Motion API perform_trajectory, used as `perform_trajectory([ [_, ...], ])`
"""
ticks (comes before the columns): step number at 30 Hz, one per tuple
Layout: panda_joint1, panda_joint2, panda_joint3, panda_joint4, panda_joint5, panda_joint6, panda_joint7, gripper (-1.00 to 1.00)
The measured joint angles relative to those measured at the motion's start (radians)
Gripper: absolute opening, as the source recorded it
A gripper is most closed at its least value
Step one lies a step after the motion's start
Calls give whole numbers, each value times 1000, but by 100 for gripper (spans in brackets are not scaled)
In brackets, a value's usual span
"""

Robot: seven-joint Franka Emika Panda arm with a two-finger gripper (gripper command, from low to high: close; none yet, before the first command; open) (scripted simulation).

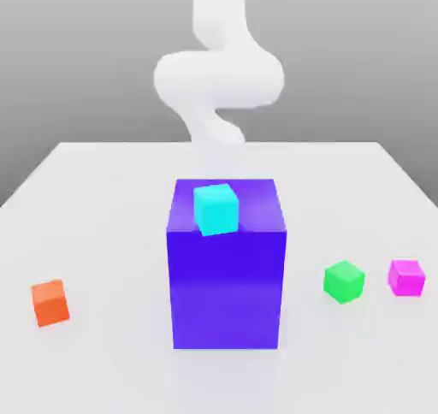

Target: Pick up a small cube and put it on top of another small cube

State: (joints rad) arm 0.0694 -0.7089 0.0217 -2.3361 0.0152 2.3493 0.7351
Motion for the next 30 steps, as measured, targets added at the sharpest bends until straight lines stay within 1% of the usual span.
perform_trajectory([
  [10,262,365,129,-146,42,199,-247,0],
  [16,386,583,238,-232,18,317,-358,0],
  [19,474,695,284,-275,-33,376,-386,0],
  [22,545,810,302,-317,-118,433,-389,0],
  [24,580,885,275,-319,-186,480,-357,0],
  [28,671,1030,165,-292,-303,587,-275,0],
  [29,694,1059,139,-285,-319,611,-261,-100],
  [30,694,1059,139,-285,-319,611,-261,-100],
])
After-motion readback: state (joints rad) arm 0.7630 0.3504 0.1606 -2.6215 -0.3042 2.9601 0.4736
